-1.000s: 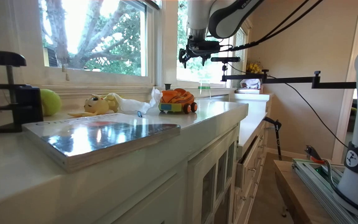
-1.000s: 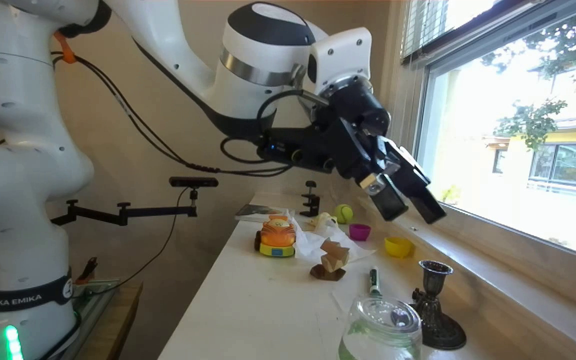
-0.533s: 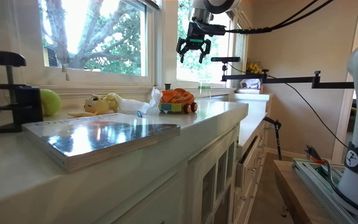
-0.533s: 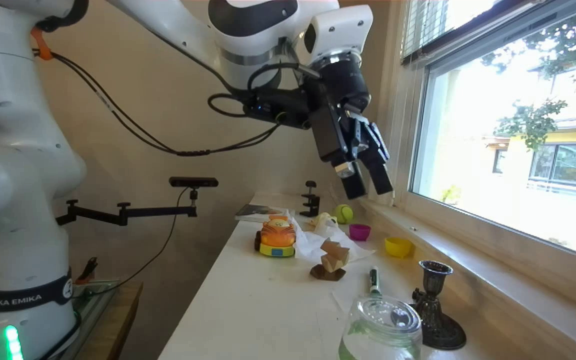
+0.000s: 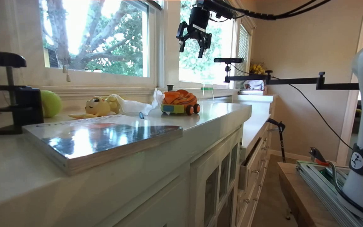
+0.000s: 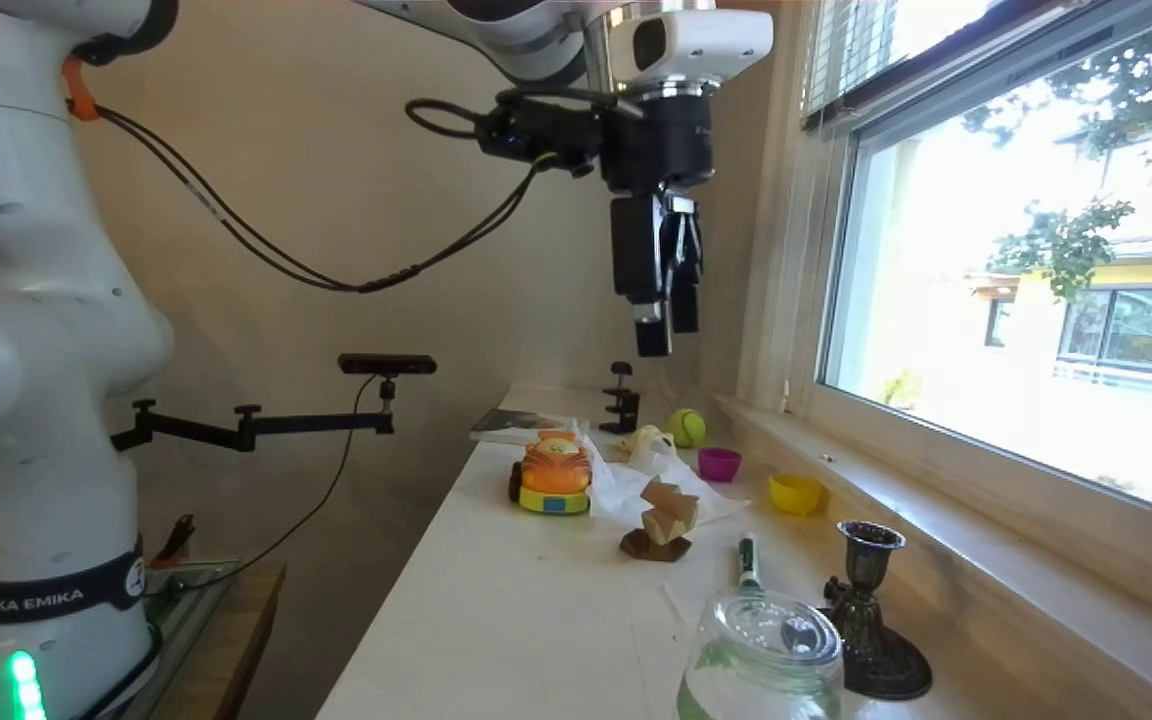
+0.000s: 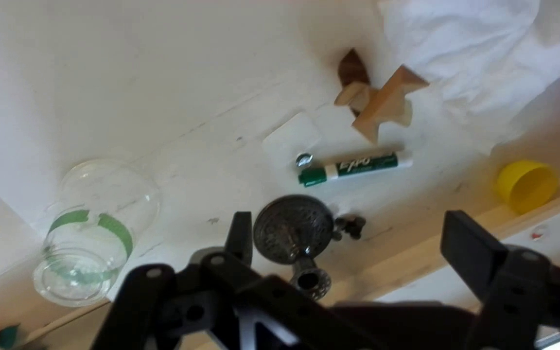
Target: Put the cup upside down
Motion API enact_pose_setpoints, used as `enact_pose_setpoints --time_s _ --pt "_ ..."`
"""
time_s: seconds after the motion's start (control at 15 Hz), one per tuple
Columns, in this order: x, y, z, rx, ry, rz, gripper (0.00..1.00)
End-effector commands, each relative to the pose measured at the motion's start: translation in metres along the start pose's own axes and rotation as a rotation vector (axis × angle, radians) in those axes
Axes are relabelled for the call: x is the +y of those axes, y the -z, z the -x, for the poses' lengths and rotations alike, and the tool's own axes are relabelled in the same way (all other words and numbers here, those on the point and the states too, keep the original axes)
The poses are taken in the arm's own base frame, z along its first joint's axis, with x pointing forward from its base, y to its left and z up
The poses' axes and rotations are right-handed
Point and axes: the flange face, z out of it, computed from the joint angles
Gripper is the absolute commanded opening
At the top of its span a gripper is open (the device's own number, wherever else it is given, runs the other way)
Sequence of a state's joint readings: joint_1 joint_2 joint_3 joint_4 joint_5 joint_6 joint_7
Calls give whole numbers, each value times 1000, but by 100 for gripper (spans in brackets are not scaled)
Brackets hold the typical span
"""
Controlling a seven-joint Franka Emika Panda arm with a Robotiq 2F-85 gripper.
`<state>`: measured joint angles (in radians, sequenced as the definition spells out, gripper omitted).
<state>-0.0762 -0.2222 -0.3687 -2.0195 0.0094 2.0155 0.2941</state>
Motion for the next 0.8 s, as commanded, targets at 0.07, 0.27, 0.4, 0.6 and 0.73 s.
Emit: enact_pose_setpoints --time_s 0.07,0.27,0.4,0.6,0.73 --pt "-10 3 -5 -230 114 -71 100" --pt "-11 -3 -2 -393 176 -29 100" --pt "-9 -8 -3 -491 195 56 100" --pt "-8 -11 -9 -511 191 179 100" --pt "-7 -16 -2 -492 189 149 100"
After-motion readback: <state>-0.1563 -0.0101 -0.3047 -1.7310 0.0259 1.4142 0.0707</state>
